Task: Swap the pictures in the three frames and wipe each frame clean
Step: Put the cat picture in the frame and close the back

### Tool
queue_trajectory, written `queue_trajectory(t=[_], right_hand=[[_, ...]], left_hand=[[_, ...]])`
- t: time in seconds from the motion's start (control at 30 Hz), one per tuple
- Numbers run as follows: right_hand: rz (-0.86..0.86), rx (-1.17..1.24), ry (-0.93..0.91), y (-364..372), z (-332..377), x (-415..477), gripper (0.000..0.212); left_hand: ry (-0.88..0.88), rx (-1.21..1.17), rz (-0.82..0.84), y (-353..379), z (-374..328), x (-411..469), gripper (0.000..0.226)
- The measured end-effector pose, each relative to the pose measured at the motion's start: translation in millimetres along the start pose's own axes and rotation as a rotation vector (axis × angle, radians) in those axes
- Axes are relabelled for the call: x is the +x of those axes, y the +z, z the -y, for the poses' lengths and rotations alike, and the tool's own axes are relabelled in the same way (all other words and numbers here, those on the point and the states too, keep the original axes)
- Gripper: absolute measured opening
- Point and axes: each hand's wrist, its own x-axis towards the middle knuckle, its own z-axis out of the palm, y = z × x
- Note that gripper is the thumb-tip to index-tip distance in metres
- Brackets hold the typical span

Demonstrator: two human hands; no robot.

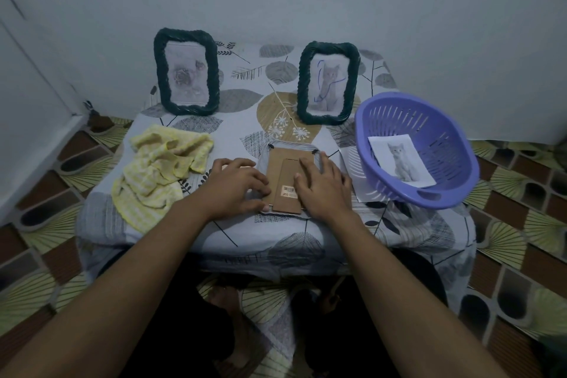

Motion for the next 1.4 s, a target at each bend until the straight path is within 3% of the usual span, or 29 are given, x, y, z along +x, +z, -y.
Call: queue_trajectory(t=[0.2, 0.47, 0.7, 0.9, 1.13, 1.3, 1.4], right_hand=[[0.001, -0.005, -0.001, -0.2, 0.2, -0.3, 0.054], [0.006, -0.004, -0.007, -1.1, 0.1, -0.6, 0.053], [0.004, -0.003, -0.005, -0.1, 0.0, 0.1, 0.053], [0.003, -0.009, -0.007, -0.3, -0.3, 0.5, 0.053], [0.004, 0.001, -0.003, 0.2, -0.6, 0.4, 0.053], [0.003, -0.006, -0.001, -0.3, -0.6, 0.5, 0.052], [0.008, 0.002, -0.001, -0.6, -0.1, 0.3, 0.052]], left_hand=[[-0.009, 0.112, -0.042, 1.4, -11.5, -1.8, 0.034], [-0.032, 0.052, -0.177, 8.6, -12.1, -7.6, 0.024], [-0.009, -0.008, -0.067, 6.8, 4.8, -8.1, 0.069], [-0.004, 0.073, -0.06, -0.2, -8.3, -3.4, 0.03], [-0.163, -0.226, -0.172, 18.6, -1.2, -8.1, 0.035], [-0.182, -0.173, -0.116, 13.8, -5.8, -4.2, 0.029], [-0.205, -0.258, -0.091, 14.1, -0.9, 1.6, 0.036]])
